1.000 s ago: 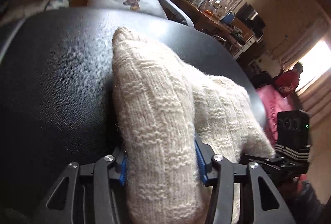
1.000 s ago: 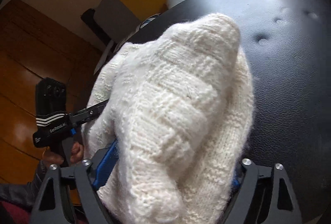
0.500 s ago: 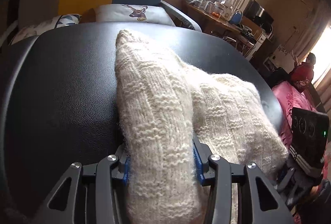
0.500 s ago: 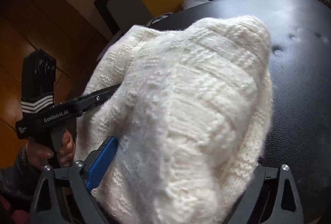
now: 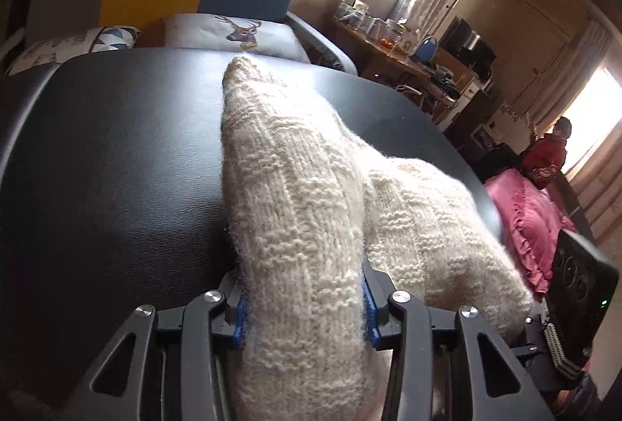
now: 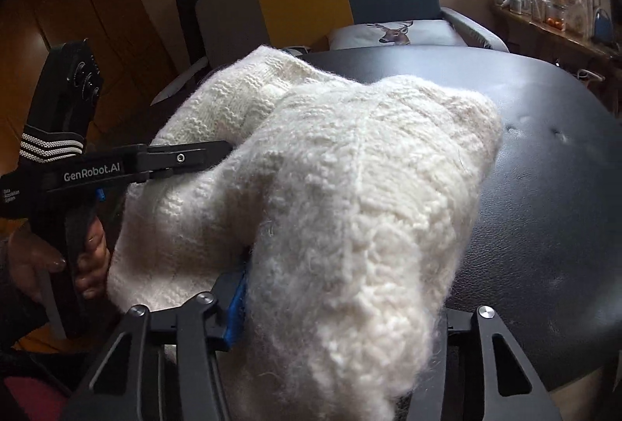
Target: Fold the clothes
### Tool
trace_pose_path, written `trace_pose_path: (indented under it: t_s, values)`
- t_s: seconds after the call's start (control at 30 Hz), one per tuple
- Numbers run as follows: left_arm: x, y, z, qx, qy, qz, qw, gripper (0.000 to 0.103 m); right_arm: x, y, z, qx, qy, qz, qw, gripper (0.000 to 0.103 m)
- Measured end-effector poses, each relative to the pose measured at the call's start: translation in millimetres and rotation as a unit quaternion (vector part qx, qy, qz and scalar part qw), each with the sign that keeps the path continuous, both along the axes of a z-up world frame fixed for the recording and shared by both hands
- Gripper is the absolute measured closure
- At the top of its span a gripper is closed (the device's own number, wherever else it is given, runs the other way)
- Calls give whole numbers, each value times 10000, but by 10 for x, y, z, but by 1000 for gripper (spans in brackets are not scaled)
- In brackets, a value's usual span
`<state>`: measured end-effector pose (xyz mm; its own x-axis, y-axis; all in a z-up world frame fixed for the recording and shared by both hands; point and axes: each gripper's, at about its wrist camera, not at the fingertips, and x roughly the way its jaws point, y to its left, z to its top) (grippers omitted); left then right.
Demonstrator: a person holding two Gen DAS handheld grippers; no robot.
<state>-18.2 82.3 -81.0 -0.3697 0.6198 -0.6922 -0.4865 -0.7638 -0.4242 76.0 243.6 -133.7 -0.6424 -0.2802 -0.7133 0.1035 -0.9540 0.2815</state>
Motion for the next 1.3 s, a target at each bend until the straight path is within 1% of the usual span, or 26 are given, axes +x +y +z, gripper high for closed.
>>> trace_pose_path:
  t_s: [0.07,0.13,0.2,0.27,0.3,0.43,0.5,0.57,0.63,0.67,0.73,0.77,0.8,0.87,0.9,0.93,0.97,1.03,1.07,1.1,1.17,1.23,1.3]
  values:
    - [2,127,71,145,-1,-194,9997,60,44,31,24,14,90,-77,9999,54]
    - [5,325,156,191,80,-422,9989,60,88,62,47,29,180,-154,9997,56]
    - [-21,568,251,253,142,-669,9973,60,189,215,69,46,247,-334,9991,56]
    - [-58,863,378,316,252,-927,9949,60,222,584,323,51,327,-563,9979,56]
    - [-79,1033,460,343,346,-1070,9931,60,243,681,418,74,378,-684,9969,56]
    - [-179,1726,740,440,682,-1624,9834,60,276,1154,688,311,633,-1177,9905,56]
    - [-257,2085,810,423,741,-1847,9791,60,274,1433,791,425,724,-1446,9859,56]
    - [-352,2450,723,245,654,-2023,9768,60,242,1725,827,484,723,-1710,9814,56]
    - [-448,2815,624,56,557,-2195,9740,60,150,2019,762,476,588,-1950,9779,56]
    - [-485,2876,551,-18,478,-2202,9743,60,95,2169,664,429,453,-2061,9765,56]
    - [-554,2958,397,-160,309,-2190,9751,60,90,2438,362,271,54,-2299,9728,56]
    - [-589,2999,320,-231,225,-2184,9753,59,112,2537,204,99,-44,-2383,9711,56]
    - [-624,3039,243,-302,140,-2178,9754,55,140,2624,46,-106,-103,-2454,9693,53]
    - [-693,3121,89,-443,-29,-2164,9753,55,249,2748,-96,-670,149,-2563,9642,50]
    - [-728,3162,12,-514,-113,-2157,9750,54,292,2777,-127,-846,269,-2601,9615,49]
    - [-762,3203,-64,-585,-198,-2149,9747,54,330,2795,-147,-979,375,-2633,9590,46]
    - [-797,3244,-141,-655,-282,-2142,9742,54,351,2808,-153,-1062,437,-2639,9577,45]
    - [-830,3215,-98,-627,-380,-2099,9750,53,397,2816,-139,-1178,482,-2623,9566,41]
    - [-852,3190,-71,-575,-461,-2064,9757,53,422,2817,-112,-1223,435,-2607,9567,38]
    - [-872,3157,-34,-543,-459,-2001,9772,54,444,2825,-65,-1198,412,-2612,9569,37]
    - [-911,3089,42,-486,-431,-1867,9803,54,491,2843,43,-1097,392,-2636,9576,37]
    - [-919,2993,139,-441,-241,-1687,9844,57,701,2765,203,-802,496,-2701,9582,37]
    - [-922,2895,279,-313,7,-1493,9883,61,887,2694,379,-460,650,-2748,9582,37]
